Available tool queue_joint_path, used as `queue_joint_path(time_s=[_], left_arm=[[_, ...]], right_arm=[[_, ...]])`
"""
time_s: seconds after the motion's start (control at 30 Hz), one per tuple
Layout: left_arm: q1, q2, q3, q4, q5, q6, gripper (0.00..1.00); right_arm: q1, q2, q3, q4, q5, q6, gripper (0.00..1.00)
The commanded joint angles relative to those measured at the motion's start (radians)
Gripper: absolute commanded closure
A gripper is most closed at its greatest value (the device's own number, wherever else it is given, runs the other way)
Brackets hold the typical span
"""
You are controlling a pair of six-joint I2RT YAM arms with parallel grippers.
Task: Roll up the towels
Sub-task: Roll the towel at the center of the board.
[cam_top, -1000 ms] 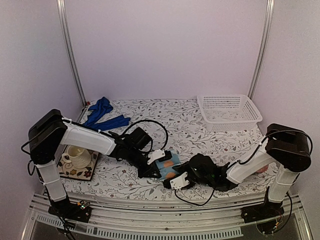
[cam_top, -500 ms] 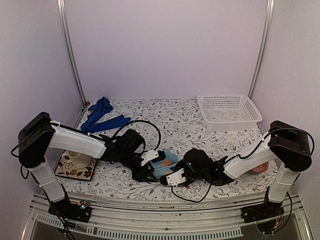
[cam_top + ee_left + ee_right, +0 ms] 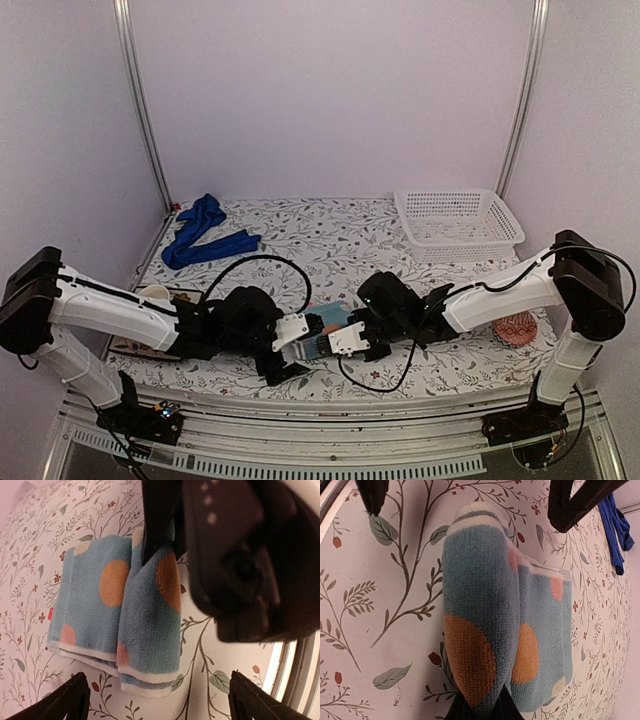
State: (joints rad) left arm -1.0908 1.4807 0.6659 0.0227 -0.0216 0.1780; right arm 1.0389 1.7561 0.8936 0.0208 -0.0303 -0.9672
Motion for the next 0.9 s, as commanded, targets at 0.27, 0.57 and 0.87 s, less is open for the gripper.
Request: queue_joint_path(time_s=[0.27,0.57,0.87], left_arm=[[-0.201,-0.019,-0.227,0.419,-0.457,0.029,0.03],[-0.352,0.095,-0.267,0.639,-0.688,0.185,0.03],[-0.42,0.189,-0.265,0.723,-0.733,0.289,0.21]], right_arm=[[-0.047,0.107,0.17,-0.332,-0.239,0.098,0.9],[-0.087,0.219,0.307,-0.557,-0.374,0.136,0.9],[-0.117,0.293,0.437,-0.731,-0.474,0.139,0.9]])
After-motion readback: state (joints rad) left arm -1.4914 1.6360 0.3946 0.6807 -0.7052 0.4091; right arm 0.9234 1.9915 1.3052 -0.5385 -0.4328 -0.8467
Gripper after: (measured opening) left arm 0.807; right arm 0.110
